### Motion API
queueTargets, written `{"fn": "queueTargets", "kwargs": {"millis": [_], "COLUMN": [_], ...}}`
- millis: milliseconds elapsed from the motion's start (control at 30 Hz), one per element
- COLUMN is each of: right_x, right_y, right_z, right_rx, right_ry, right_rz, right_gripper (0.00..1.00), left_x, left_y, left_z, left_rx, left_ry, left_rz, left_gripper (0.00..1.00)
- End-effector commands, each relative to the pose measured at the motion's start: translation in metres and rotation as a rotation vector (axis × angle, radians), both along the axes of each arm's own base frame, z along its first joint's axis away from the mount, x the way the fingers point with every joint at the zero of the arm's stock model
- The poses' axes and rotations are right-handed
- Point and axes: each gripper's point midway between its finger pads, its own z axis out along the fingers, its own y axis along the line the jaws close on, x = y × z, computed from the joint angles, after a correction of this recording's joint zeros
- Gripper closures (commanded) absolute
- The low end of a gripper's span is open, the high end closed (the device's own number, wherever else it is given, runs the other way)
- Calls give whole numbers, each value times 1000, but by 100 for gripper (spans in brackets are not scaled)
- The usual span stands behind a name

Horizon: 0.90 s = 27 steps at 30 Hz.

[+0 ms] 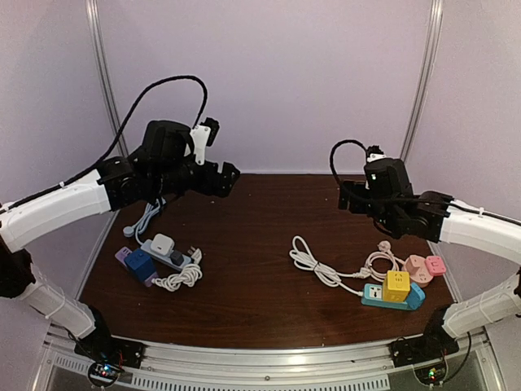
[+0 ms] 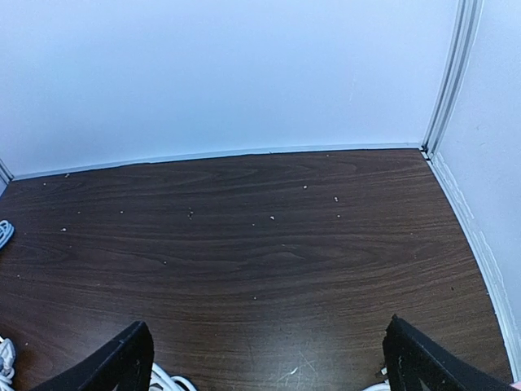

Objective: Pull the plug off the socket

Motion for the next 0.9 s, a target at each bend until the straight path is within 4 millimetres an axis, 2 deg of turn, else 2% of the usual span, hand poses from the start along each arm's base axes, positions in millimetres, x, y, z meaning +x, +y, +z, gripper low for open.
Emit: {"fn": "queueTargets", "kwargs": {"millis": [0,67,167,333,500,667,867], "right_x": [-5,-8,-18,-25,-34,-48,-71], "right_y": [-26,-31,-52,-35,-31,-49,-89], "right_z": [-2,-4,-12,-37,-66,-89,-118], "right_rx": [-22,-15,43,62,52,55,29], "right_ry": [-15,-25,-5,79,197,290,433], "right_rz": [-74,-77,-178,-52,-28,-130,-328], "right_gripper": [0,0,0,0,0,0,0], "left_x": [16,21,28,32,33,25,22], "left_y": [13,16,21,23,34,21,7], "left_z": [0,-2,-7,-18,-35,-47,-53], "left_rx": [-17,-37,-51,-26,1,25,-2], "left_ry": [17,30,46,22,70,132,176], "left_rz": [99,113,146,157,227,128,74], "left_gripper": [3,2,2,2,2,2,2]}}
